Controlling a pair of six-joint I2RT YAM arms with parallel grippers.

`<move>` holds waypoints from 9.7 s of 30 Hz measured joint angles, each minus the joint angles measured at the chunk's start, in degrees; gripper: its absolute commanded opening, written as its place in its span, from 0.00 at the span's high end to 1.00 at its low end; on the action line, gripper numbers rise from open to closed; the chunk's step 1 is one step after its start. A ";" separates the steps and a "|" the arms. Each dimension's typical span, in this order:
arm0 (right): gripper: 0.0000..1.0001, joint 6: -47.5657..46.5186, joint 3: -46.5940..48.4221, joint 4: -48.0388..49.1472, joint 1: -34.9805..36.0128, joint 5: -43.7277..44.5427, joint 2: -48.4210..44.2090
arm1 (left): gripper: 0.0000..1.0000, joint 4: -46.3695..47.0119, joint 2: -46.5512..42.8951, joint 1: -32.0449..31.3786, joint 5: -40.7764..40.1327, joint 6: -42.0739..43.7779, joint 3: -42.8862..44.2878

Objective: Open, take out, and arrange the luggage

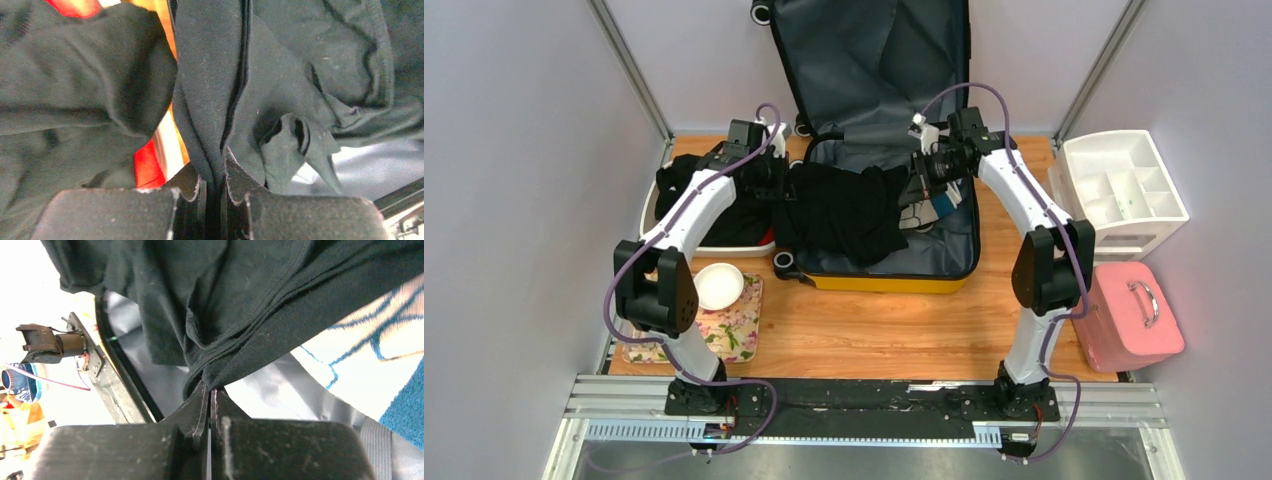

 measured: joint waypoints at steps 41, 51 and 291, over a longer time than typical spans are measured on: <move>0.79 19.26 31.63 28.63 27.04 6.82 26.29 | 0.68 12.04 4.55 37.38 1.81 15.93 7.23; 0.28 16.09 29.68 26.95 26.18 9.99 25.03 | 0.17 4.92 10.69 38.27 3.23 18.38 14.53; 0.25 -16.55 20.13 -11.45 -21.73 31.69 -13.60 | 0.14 10.67 -1.99 23.50 20.96 22.56 10.08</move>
